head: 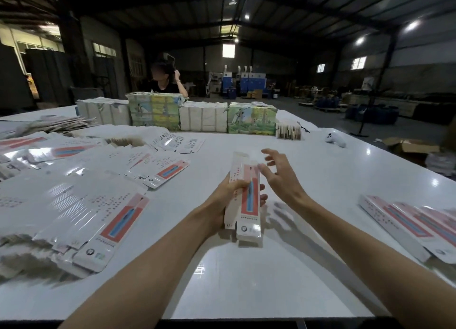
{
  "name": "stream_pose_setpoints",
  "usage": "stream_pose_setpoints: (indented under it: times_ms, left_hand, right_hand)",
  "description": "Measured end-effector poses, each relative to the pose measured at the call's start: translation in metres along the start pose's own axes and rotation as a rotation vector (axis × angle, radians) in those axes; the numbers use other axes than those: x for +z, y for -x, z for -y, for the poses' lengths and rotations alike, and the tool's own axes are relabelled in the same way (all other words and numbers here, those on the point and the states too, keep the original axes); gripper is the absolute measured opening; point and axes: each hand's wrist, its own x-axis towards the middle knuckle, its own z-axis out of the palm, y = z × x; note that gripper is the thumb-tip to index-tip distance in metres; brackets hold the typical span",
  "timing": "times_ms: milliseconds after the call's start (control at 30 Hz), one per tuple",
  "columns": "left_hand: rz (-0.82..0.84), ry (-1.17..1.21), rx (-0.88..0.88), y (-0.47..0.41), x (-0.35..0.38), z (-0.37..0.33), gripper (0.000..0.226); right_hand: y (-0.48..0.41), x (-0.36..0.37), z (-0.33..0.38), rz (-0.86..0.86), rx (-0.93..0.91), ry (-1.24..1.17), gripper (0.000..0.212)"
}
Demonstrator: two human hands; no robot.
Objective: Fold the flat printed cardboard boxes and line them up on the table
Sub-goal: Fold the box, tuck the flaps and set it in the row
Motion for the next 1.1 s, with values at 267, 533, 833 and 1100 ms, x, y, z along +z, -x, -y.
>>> stream_pose_setpoints:
  times_ms: [267, 533, 833, 1100]
  left_hand:
    - [-0.14, -0.219, 0.027, 0.006, 0.004, -0.007, 0.055]
    - [-0.124, -0.064, -0.065, 0.008, 0.002, -0.001, 0.065]
    - [0.012, -0.034, -0.092, 0.011, 0.007, -0.003, 0.067]
    - [-0.015, 0.134, -0.073, 0.007, 0.012, -0.001, 0.06]
  right_hand:
    - [0.008, 0.03, -0.005, 0.086, -0.027, -0.078, 0.034]
    - [0.01, 0.019, -0.004, 0.142, 0.126, -0.302, 0.018]
    - [0.005, -0.005, -0.001, 0.314, 0.32, -0.81, 0.024]
    - [0.008, 0.006, 0.011, 0.217, 0.362, -0.922, 0.026]
